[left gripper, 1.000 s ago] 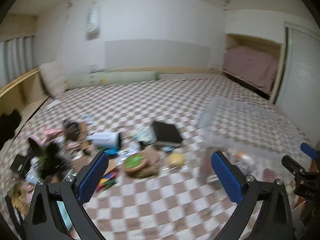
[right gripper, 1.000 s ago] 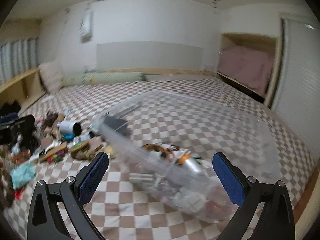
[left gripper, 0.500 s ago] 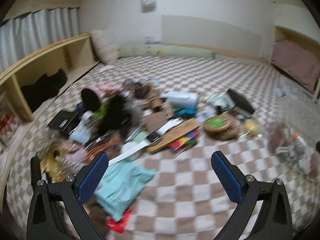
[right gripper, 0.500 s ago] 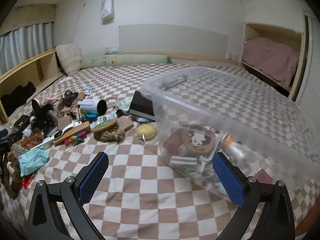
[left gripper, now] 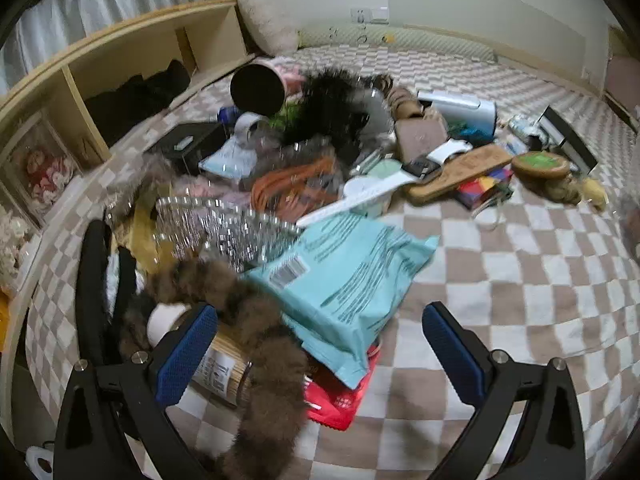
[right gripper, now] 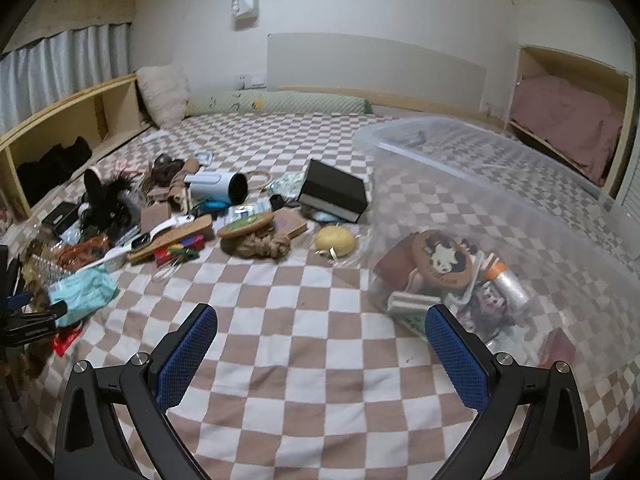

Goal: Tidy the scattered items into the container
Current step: 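Lower the left gripper onto the brown furry ring and close on it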

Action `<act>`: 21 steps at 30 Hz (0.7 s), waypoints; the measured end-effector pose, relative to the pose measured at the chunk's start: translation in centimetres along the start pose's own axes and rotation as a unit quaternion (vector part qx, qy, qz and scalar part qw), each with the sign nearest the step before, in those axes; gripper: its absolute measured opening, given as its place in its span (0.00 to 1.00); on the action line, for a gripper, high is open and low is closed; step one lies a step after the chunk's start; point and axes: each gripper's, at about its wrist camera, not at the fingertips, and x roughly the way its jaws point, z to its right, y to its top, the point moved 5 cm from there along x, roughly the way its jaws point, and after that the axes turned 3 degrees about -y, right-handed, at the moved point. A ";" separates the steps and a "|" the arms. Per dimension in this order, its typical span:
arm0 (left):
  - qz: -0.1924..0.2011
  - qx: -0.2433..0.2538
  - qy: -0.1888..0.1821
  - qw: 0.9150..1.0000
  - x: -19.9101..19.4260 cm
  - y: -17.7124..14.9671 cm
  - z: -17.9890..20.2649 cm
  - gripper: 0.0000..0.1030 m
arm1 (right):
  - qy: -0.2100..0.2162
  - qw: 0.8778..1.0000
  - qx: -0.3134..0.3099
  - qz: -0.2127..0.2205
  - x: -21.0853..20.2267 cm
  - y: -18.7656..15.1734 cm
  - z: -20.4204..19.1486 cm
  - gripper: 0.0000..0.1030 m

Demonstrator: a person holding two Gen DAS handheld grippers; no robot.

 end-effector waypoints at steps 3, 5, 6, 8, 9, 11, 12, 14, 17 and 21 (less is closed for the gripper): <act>-0.007 -0.003 0.003 1.000 1.0 -0.1 -0.1 1.00 | 0.008 1.000 -0.006 -0.006 0.4 -0.6 -0.8 1.00; -0.009 -0.004 0.006 1.000 1.6 0.1 -0.1 1.00 | 0.017 1.000 -0.011 -0.010 0.9 -0.9 -1.5 1.00; -0.009 -0.004 0.007 1.000 1.8 0.2 -0.1 1.00 | 0.020 1.000 -0.014 -0.011 1.0 -1.0 -1.7 1.00; -0.012 -0.010 0.012 1.000 2.3 0.5 -0.2 1.00 | 0.030 0.999 -0.019 -0.016 1.5 -1.3 -2.5 1.00; -0.014 -0.012 0.014 1.000 2.5 0.6 -0.3 1.00 | 0.033 0.999 -0.022 -0.021 1.8 -1.4 -2.8 1.00; -0.016 -0.023 0.013 1.000 2.9 0.8 -0.6 1.00 | 0.037 0.999 -0.029 -0.027 2.2 -1.5 -3.5 1.00; -0.017 -0.027 0.013 0.999 3.1 0.9 -0.7 1.00 | 0.038 0.998 -0.033 -0.028 2.3 -1.6 -3.8 1.00; -0.018 -0.034 0.011 0.999 3.3 1.0 -0.8 1.00 | 0.040 0.998 -0.041 -0.030 2.6 -1.7 -4.3 1.00; -0.019 -0.042 0.008 0.999 3.6 1.2 -0.9 1.00 | 0.043 0.997 -0.045 -0.034 2.9 -1.9 -4.6 1.00; -0.019 -0.044 0.006 0.999 3.8 1.2 -0.9 1.00 | 0.040 0.997 -0.049 -0.040 3.1 -2.3 -4.7 1.00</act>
